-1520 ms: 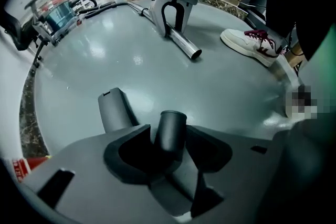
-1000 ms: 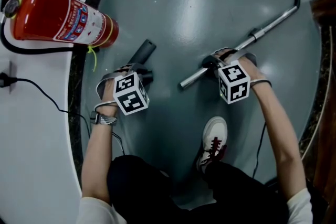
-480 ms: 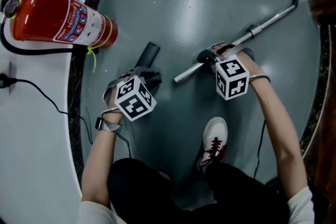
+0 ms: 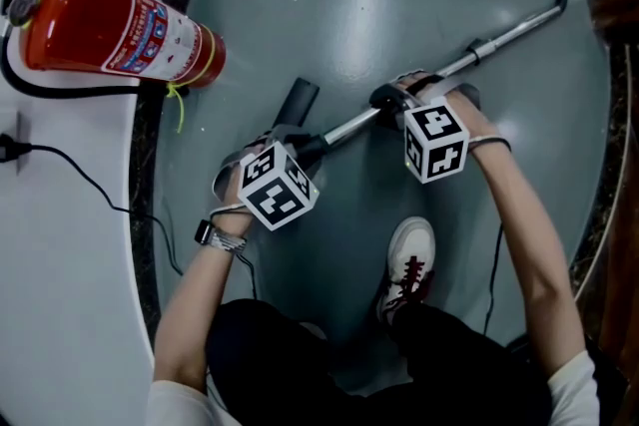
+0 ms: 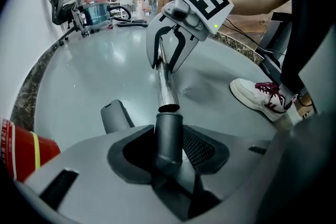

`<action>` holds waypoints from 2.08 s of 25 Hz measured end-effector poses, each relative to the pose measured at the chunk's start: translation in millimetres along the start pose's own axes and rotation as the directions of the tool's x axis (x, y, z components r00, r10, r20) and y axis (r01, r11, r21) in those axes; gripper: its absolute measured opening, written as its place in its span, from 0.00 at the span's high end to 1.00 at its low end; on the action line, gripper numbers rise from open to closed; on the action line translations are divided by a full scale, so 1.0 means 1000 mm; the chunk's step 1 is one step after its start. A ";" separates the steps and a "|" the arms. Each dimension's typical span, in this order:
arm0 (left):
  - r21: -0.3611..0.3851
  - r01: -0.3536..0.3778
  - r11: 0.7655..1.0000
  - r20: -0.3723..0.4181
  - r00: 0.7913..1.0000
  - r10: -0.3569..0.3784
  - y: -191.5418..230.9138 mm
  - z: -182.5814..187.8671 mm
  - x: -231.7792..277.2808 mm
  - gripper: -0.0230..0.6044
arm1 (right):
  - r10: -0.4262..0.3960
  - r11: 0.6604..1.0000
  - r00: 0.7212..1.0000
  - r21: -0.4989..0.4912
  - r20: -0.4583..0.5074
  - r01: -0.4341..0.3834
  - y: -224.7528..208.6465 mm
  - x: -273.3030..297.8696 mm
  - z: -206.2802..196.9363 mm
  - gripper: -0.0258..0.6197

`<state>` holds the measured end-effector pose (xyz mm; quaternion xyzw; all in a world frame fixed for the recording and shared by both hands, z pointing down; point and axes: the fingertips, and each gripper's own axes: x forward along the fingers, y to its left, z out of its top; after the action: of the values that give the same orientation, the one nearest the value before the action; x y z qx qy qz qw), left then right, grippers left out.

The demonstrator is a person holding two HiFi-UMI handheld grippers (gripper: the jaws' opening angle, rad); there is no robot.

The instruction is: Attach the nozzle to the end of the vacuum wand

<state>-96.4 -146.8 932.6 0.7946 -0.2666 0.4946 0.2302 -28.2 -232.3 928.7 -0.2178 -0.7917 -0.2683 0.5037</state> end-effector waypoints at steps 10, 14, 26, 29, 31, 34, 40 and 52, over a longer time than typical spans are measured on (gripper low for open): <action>-0.015 -0.020 1.000 -0.005 1.000 0.020 0.004 -0.003 0.004 0.69 | -0.005 1.000 1.000 -0.005 0.000 0.005 -0.003 0.005 0.007 0.71; -0.039 -0.029 0.999 0.018 0.999 0.029 0.008 -0.001 0.002 0.69 | -0.013 1.000 1.000 -0.008 -0.007 0.013 -0.004 0.007 0.006 0.71; -0.068 -0.001 0.998 0.038 0.999 0.004 0.005 0.002 -0.001 0.70 | -0.028 1.000 0.999 0.000 -0.017 0.028 -0.006 0.009 0.007 0.71; -0.076 0.000 0.997 0.034 0.999 0.002 0.006 0.001 -0.001 0.70 | -0.034 0.999 0.999 0.005 -0.016 0.034 -0.006 0.010 0.007 0.71; -0.088 -0.002 0.996 0.028 1.000 0.004 0.006 0.000 0.000 0.70 | -0.039 0.999 0.999 0.009 -0.016 0.039 -0.006 0.011 0.007 0.71; -0.132 0.008 0.991 0.020 1.000 -0.005 0.006 0.000 0.000 0.70 | -0.044 0.999 0.999 0.014 -0.016 0.045 -0.007 0.011 0.007 0.71; -0.177 -0.001 0.984 0.043 0.999 0.009 0.010 0.002 -0.002 0.70 | -0.054 0.998 0.998 0.014 -0.014 0.055 -0.007 0.009 0.008 0.71; -0.211 0.037 0.977 0.054 0.998 -0.026 0.007 0.006 -0.006 0.70 | -0.068 0.998 0.998 0.000 -0.009 0.068 -0.006 0.007 0.009 0.71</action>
<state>-98.9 -155.1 925.3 0.7819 -0.3108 0.4393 0.3147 -41.0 -230.3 930.7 -0.1895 -0.7964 -0.2860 0.4980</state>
